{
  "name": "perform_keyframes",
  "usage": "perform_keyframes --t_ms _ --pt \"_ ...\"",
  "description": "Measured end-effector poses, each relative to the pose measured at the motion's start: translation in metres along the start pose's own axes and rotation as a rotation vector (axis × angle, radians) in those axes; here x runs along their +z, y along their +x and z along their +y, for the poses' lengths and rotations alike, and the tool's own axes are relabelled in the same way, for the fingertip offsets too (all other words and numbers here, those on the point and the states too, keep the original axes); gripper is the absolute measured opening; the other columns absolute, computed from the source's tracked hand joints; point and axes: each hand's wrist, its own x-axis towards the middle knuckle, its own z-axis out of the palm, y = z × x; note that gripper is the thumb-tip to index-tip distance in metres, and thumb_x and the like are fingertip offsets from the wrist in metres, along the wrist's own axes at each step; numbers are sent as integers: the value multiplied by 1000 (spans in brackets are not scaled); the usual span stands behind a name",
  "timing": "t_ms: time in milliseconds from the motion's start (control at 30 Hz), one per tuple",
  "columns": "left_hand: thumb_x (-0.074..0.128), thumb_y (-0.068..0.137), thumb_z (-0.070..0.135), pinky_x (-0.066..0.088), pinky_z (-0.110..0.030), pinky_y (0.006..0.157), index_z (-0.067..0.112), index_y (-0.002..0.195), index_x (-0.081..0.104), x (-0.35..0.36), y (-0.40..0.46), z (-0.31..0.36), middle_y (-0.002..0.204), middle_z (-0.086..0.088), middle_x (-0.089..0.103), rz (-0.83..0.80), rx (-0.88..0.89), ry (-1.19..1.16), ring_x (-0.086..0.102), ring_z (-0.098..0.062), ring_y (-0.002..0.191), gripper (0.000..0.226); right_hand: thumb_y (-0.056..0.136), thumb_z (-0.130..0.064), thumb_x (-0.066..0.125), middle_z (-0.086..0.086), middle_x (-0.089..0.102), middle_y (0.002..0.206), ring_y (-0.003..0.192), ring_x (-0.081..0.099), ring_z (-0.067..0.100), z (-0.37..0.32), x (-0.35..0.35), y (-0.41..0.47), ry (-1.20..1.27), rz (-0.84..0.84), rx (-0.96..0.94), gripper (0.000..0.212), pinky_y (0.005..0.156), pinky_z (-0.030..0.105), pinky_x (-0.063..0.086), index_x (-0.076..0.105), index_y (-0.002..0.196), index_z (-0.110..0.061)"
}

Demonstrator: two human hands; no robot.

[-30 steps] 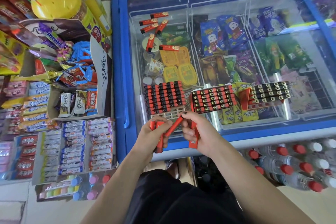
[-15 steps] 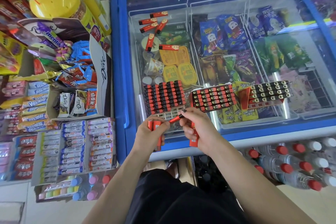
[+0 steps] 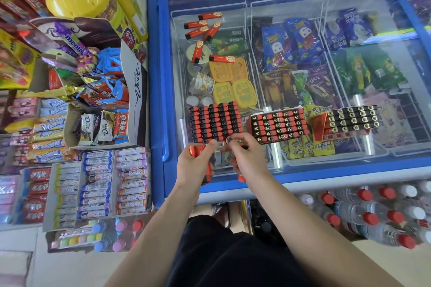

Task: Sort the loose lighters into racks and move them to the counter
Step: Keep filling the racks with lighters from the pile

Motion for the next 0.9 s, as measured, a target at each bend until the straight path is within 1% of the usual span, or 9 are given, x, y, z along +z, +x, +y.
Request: perform_keyframes --t_ms 200,267,333,433,533,600,700,767,900 --pt "78 90 43 46 -25 45 16 95 66 4 -1 4 55 2 61 -5 -14 8 55 -16 51 30 93 -49 69 -1 67 63 42 48 11 -1 6 7 -90 82 182 49 41 24 36 60 112 -5" --pt "79 90 43 47 -25 46 15 96 67 3 -2 3 56 2 61 -7 -22 13 55 -15 50 31 91 -61 66 -1 62 61 42 48 10 -2 6 6 -118 65 237 55 43 24 38 60 106 -8" --pt "80 89 42 49 -27 48 12 97 67 3 -3 2 59 1 62 -12 -28 20 55 -15 51 33 91 -68 60 0 56 60 44 46 13 -4 6 4 -40 16 308 59 46 28 38 57 93 -10" --pt "81 86 43 48 -30 51 9 99 67 4 -4 1 62 -4 61 -67 -44 101 52 -17 51 39 101 -57 50 2 56 63 50 48 15 -6 1 0 320 -17 388 49 52 31 40 59 92 -10" --pt "85 84 37 44 -27 46 10 97 64 5 -7 -1 56 -4 57 -196 -45 235 50 -18 48 36 106 -36 43 6 56 70 61 50 17 -6 -6 -5 601 -39 361 39 65 32 45 62 108 -2" --pt "84 85 26 43 -26 43 7 100 63 6 -9 -4 57 -6 61 -254 -23 303 49 -18 46 31 103 -23 42 5 55 71 64 49 17 -7 -10 -7 631 -43 326 32 67 31 43 60 114 1" --pt "81 86 13 46 -26 45 5 104 64 6 -14 -6 70 -11 72 -283 34 294 51 -17 47 26 97 -10 50 4 53 71 64 47 16 -10 -9 -10 604 -52 317 20 65 30 41 60 111 -1" --pt "79 87 10 49 -27 48 8 102 65 6 -16 -5 74 -10 75 -278 75 275 54 -17 51 21 102 -11 50 5 56 74 66 51 17 -10 -10 -10 577 -44 320 18 68 31 45 63 110 -1" --pt "72 88 8 53 -29 51 19 92 67 3 -14 -5 62 0 65 -223 152 307 57 -15 51 13 107 -14 47 9 62 78 69 60 19 -11 -14 -14 491 -79 264 16 69 34 50 59 107 -4"
